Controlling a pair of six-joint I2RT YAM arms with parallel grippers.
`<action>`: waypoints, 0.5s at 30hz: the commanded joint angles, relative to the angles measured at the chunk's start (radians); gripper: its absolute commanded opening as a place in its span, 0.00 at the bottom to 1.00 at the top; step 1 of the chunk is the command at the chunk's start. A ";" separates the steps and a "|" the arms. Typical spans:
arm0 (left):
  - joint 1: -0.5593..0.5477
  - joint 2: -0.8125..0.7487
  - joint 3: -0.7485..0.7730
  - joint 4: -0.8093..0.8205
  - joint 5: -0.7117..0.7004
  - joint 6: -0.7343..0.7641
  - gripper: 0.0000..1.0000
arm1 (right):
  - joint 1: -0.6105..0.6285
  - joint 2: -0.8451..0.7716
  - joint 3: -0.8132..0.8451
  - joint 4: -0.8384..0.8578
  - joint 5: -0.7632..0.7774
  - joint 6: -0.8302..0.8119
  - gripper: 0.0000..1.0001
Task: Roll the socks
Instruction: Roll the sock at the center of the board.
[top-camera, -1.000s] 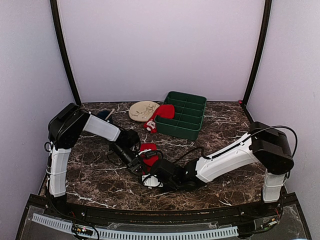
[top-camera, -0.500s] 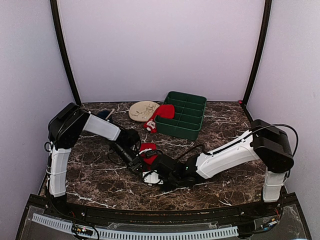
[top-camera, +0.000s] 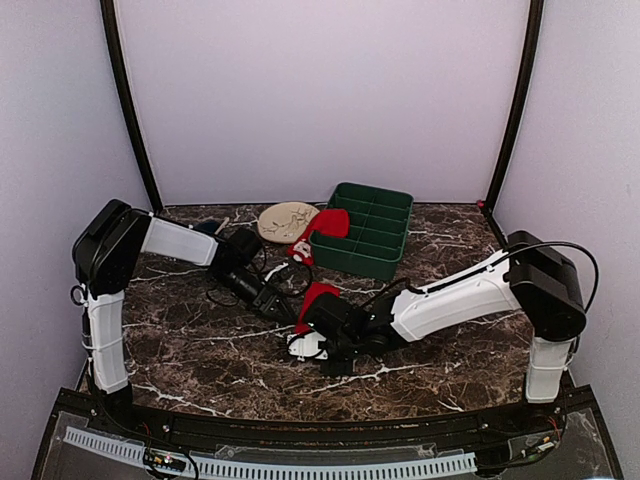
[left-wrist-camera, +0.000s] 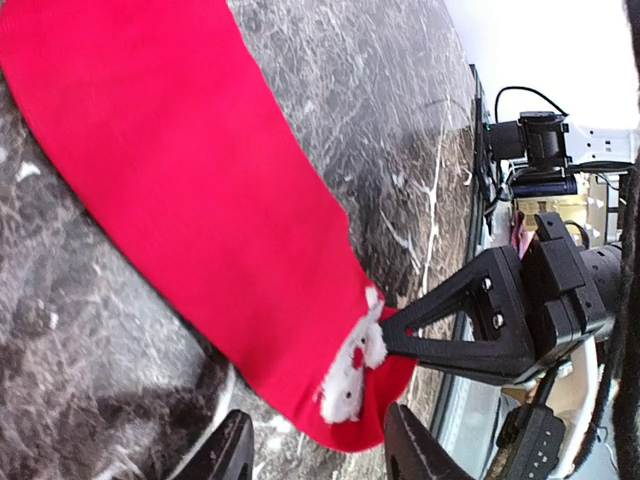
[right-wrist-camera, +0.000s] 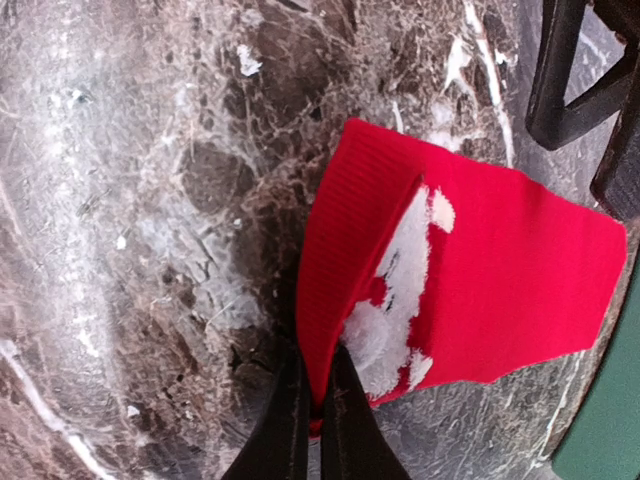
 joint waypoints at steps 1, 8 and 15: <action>-0.004 -0.074 -0.039 0.067 -0.054 -0.054 0.46 | -0.026 0.012 0.032 -0.167 -0.141 0.047 0.04; 0.007 -0.197 -0.151 0.223 -0.156 -0.152 0.47 | -0.093 0.031 0.101 -0.269 -0.330 0.086 0.04; 0.006 -0.315 -0.284 0.351 -0.235 -0.230 0.46 | -0.164 0.078 0.152 -0.339 -0.556 0.115 0.04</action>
